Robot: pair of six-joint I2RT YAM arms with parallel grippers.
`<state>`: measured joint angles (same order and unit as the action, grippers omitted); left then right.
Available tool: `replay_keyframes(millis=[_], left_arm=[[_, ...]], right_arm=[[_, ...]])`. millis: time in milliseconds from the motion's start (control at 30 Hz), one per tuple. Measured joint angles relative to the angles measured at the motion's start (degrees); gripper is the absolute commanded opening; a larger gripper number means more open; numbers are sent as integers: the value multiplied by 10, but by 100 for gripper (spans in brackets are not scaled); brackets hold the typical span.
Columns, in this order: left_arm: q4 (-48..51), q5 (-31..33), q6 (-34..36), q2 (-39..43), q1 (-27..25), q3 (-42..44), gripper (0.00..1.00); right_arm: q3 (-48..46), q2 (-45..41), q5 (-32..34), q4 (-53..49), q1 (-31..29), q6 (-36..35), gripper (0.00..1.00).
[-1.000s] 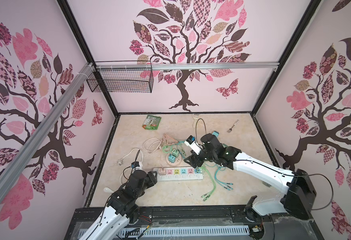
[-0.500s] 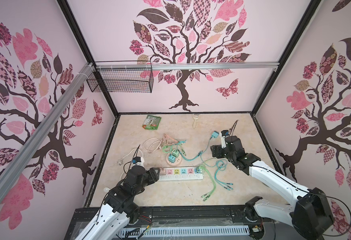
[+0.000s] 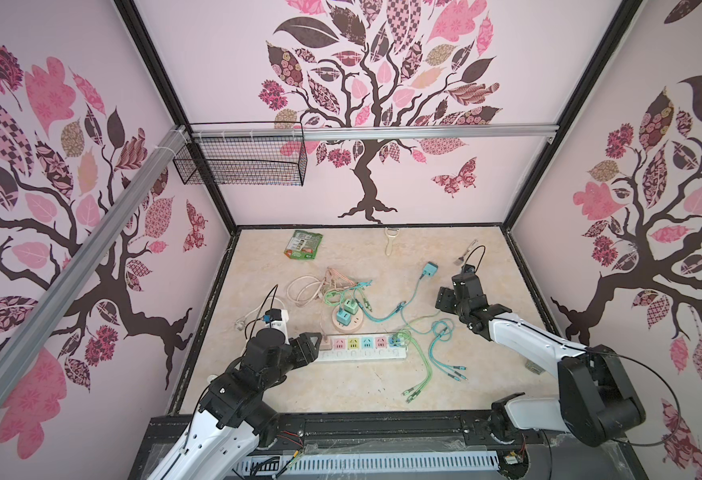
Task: Insert the plug
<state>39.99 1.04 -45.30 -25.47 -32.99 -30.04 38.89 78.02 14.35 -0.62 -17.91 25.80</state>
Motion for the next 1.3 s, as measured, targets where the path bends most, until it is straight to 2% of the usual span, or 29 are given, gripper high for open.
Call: replay_keyframes(millis=[467,1300], left_arm=[[21,2,8,22,0,-4,68],[25,3,16,28,0,-4,68]], right_arm=[[2,83,19,63,4,66,67],[46,200,18,105,21,92,59]])
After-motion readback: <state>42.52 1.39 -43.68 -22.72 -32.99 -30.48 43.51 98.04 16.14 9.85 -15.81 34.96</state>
